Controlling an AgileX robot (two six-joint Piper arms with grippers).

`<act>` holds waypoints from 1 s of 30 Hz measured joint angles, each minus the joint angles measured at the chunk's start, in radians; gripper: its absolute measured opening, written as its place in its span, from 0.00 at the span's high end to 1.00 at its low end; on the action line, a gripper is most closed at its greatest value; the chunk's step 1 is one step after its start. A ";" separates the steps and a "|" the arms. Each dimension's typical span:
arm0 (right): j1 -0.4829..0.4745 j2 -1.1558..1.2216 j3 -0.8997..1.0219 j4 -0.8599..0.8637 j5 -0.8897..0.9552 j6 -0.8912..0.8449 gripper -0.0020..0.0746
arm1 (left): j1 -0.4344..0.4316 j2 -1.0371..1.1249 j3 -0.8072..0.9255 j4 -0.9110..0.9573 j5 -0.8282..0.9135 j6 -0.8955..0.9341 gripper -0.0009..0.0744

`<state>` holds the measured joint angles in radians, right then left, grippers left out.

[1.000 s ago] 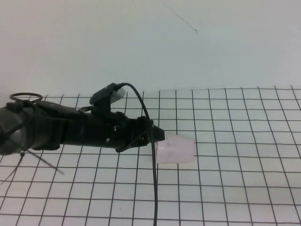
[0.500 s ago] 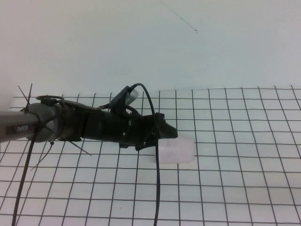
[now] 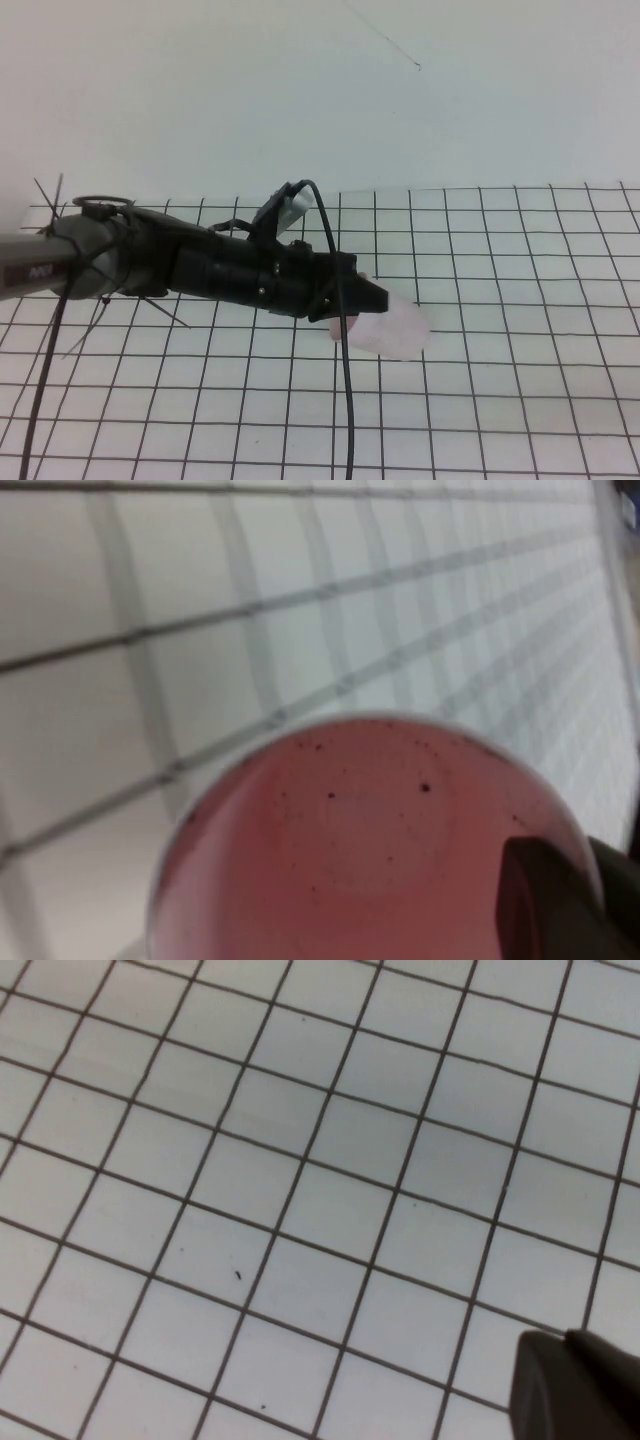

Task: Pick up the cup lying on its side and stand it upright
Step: Stand the fallen cup upright

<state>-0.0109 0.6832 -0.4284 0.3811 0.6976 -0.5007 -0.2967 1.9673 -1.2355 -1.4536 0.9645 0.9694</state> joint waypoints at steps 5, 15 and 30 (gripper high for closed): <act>0.000 0.000 -0.047 0.027 0.025 0.000 0.98 | 0.000 -0.117 0.000 0.140 0.071 0.017 0.99; 0.000 0.000 -0.367 0.054 0.154 0.008 0.98 | -0.042 -0.540 0.000 0.535 0.105 0.012 0.99; 0.000 0.088 -0.498 0.528 0.289 -0.237 0.59 | -0.652 -0.754 0.000 1.422 -0.149 -0.067 0.99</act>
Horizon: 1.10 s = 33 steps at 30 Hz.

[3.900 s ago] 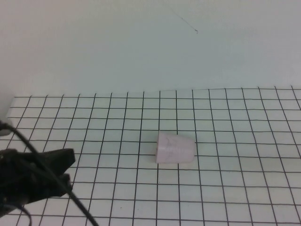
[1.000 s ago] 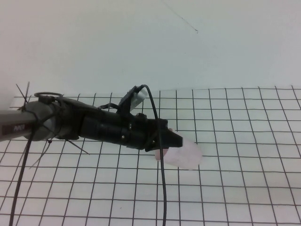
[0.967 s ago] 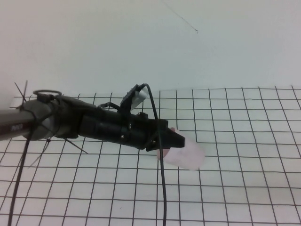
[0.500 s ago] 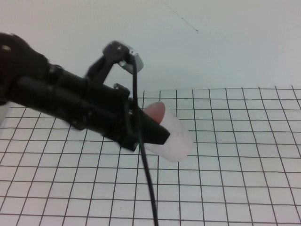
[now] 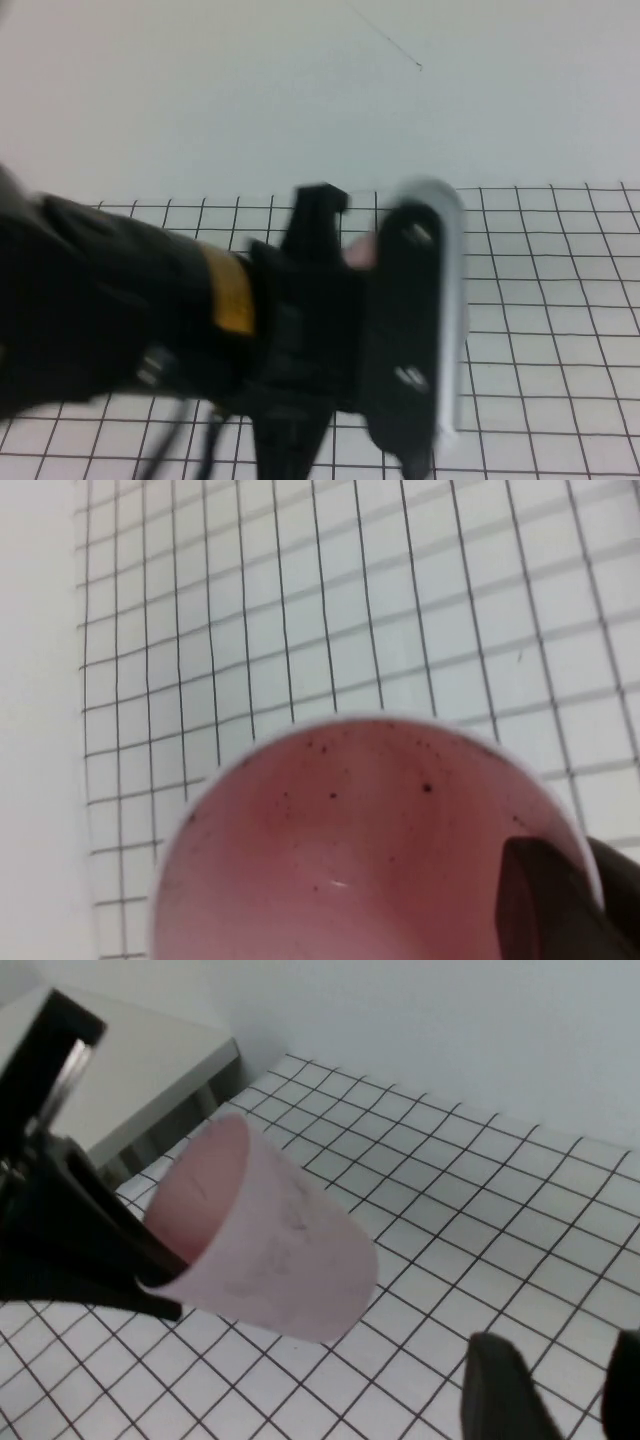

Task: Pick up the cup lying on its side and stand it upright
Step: Stand the fallen cup upright

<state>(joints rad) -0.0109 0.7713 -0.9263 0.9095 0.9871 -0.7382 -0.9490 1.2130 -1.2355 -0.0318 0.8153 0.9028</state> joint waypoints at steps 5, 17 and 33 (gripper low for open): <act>0.000 0.019 0.000 0.092 0.027 -0.048 0.46 | -0.159 0.084 0.000 0.322 0.054 -0.123 0.99; 0.000 0.043 0.002 -0.042 0.007 -0.169 0.46 | -0.328 0.249 0.000 0.873 -0.051 -0.314 0.99; 0.102 0.239 0.002 -0.029 -0.096 -0.309 0.46 | -0.328 0.305 0.000 1.017 -0.142 -0.322 0.99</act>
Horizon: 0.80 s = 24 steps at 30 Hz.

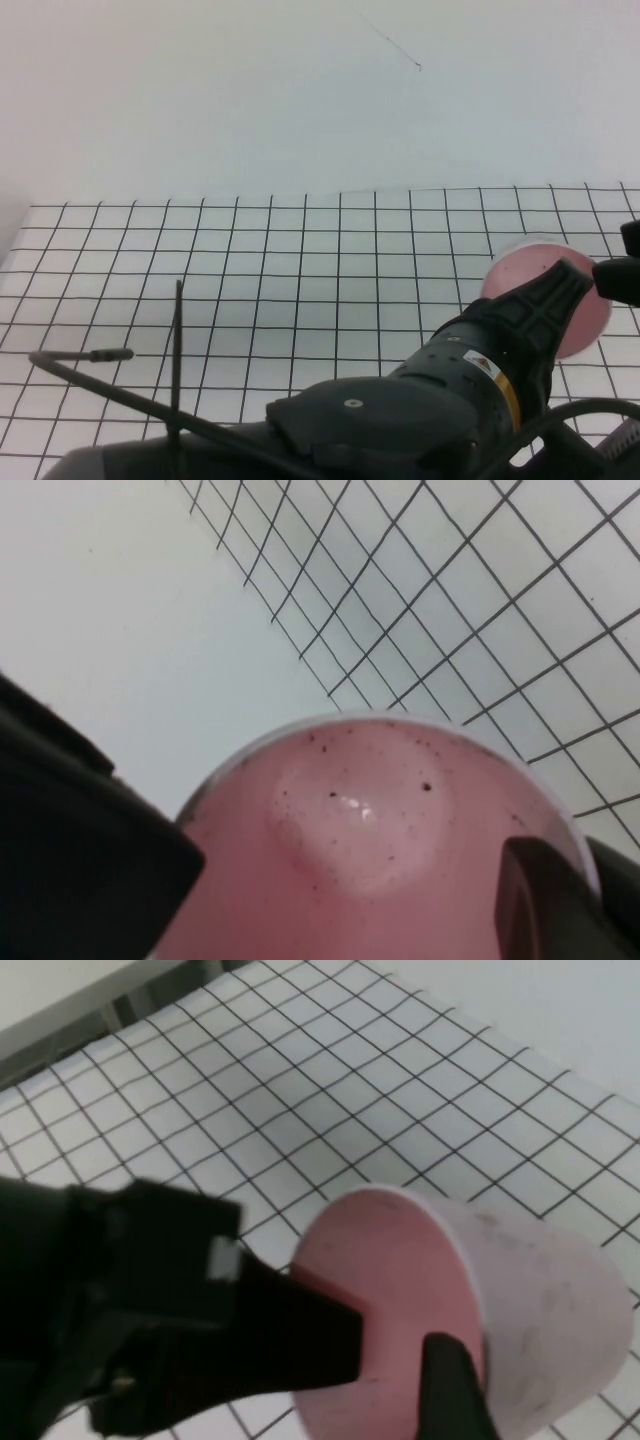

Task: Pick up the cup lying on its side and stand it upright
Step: Stand the fallen cup upright

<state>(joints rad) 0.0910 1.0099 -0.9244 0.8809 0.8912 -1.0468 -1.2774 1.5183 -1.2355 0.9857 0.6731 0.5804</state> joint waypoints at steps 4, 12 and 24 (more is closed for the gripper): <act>0.000 0.035 -0.002 0.001 -0.017 -0.032 0.46 | 0.000 0.010 0.000 0.002 -0.019 0.000 0.99; 0.000 0.062 -0.002 0.003 -0.023 -0.073 0.51 | 0.000 0.029 0.000 0.023 -0.089 0.000 0.99; 0.000 0.062 -0.002 -0.043 -0.023 -0.146 0.97 | 0.003 0.040 0.000 0.185 -0.237 -0.240 0.84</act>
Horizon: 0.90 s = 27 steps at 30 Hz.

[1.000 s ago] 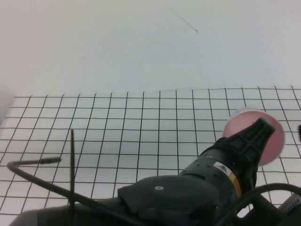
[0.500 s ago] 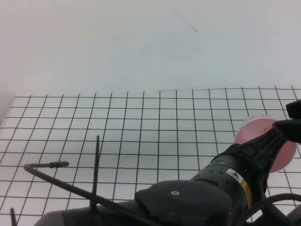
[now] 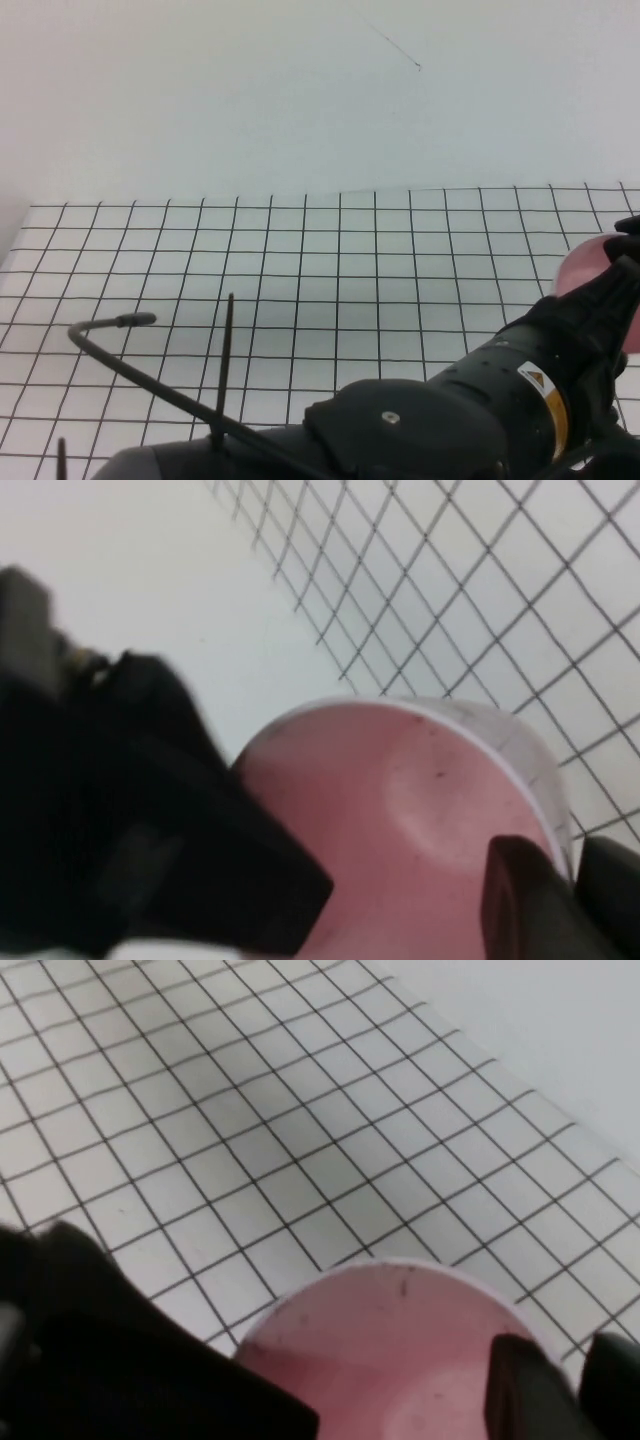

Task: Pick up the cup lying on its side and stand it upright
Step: Stand the fallen cup upright

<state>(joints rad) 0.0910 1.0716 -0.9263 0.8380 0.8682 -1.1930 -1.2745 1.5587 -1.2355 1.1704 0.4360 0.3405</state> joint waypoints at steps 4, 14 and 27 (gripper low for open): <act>0.000 0.000 0.000 -0.023 -0.017 0.010 0.97 | 0.000 0.000 0.000 0.115 0.030 -0.226 0.53; -0.002 0.006 0.000 -0.165 -0.250 0.233 0.97 | 0.000 -0.050 0.000 0.305 0.121 -0.670 0.63; 0.004 0.294 0.002 -0.155 -0.233 0.458 0.97 | 0.000 -0.314 0.032 0.053 0.434 -0.908 0.99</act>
<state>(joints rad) 0.0953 1.3656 -0.9243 0.6830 0.6348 -0.7352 -1.2745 1.2450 -1.2038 1.2231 0.8698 -0.5673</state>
